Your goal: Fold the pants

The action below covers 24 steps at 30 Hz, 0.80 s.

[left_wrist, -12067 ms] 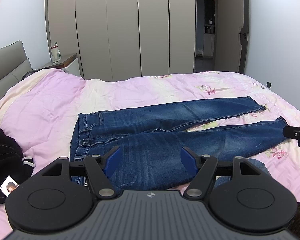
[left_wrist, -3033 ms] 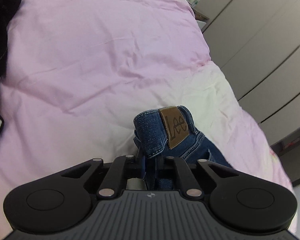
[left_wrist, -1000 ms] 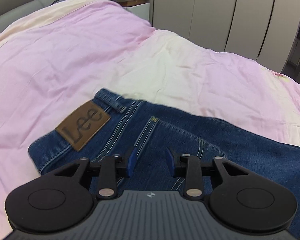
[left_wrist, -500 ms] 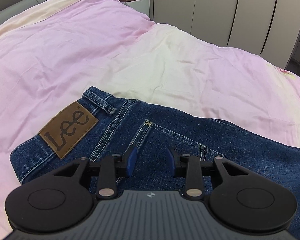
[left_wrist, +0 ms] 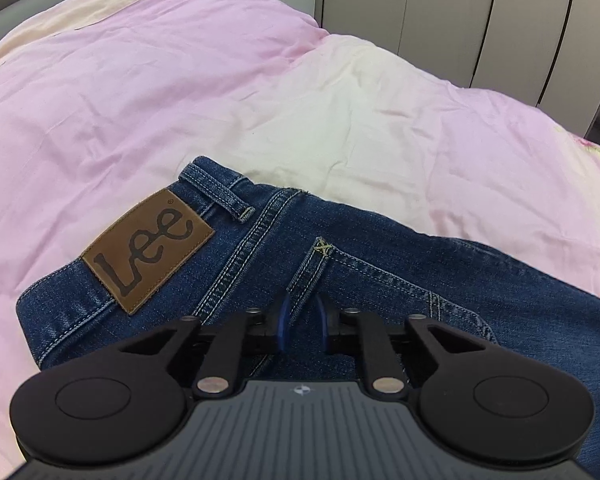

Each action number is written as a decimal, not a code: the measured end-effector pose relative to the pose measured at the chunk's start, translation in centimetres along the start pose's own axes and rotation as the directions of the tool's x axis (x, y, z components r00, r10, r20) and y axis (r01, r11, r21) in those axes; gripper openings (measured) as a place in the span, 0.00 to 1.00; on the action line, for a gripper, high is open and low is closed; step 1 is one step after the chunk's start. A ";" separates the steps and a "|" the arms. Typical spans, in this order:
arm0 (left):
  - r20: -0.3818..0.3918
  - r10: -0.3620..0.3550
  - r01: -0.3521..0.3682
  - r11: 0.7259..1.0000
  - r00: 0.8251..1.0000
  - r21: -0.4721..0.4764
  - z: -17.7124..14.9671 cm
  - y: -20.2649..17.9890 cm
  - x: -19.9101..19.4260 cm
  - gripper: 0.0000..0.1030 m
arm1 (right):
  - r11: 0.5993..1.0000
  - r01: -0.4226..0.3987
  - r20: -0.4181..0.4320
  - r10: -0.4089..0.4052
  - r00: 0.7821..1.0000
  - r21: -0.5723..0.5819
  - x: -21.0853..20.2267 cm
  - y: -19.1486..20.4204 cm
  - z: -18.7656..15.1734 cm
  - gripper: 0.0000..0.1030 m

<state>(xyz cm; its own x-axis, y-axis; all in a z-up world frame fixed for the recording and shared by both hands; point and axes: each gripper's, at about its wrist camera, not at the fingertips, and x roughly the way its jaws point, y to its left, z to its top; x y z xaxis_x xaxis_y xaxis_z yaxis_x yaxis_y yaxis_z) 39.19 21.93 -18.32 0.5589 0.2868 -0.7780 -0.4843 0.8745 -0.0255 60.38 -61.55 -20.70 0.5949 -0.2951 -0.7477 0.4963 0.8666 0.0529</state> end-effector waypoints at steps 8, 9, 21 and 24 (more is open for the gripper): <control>0.067 -0.126 0.115 0.983 0.990 0.143 -1.5 -3.0 -5.4 0.35 | 0.993 -0.080 0.001 0.080 0.997 -0.084 -6.1 -2.3 -1.1 0.40; 0.060 -0.166 0.154 0.972 0.984 0.176 -1.8 -3.8 -6.1 0.34 | 0.992 -0.095 -0.008 0.095 0.995 -0.086 -7.0 -2.8 -1.5 0.41; -0.116 -0.392 0.395 0.769 0.912 0.503 -4.6 -15.2 -6.7 0.49 | 0.940 -0.332 -0.154 0.319 0.935 -0.072 -14.7 -3.1 -10.6 0.46; -0.119 -0.414 0.410 0.741 0.902 0.532 -5.8 -18.0 -6.2 0.49 | 0.899 -0.404 -0.192 0.372 0.908 -0.169 -16.3 1.1 -12.9 0.44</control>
<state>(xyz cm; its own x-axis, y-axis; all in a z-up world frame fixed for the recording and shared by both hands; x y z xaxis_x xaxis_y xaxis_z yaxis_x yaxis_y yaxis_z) 40.54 2.12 -16.64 0.6251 -0.1498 -0.7661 0.2282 0.9736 -0.0041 43.03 -50.58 -16.98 0.6036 0.1313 -0.7864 0.0995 0.9662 0.2378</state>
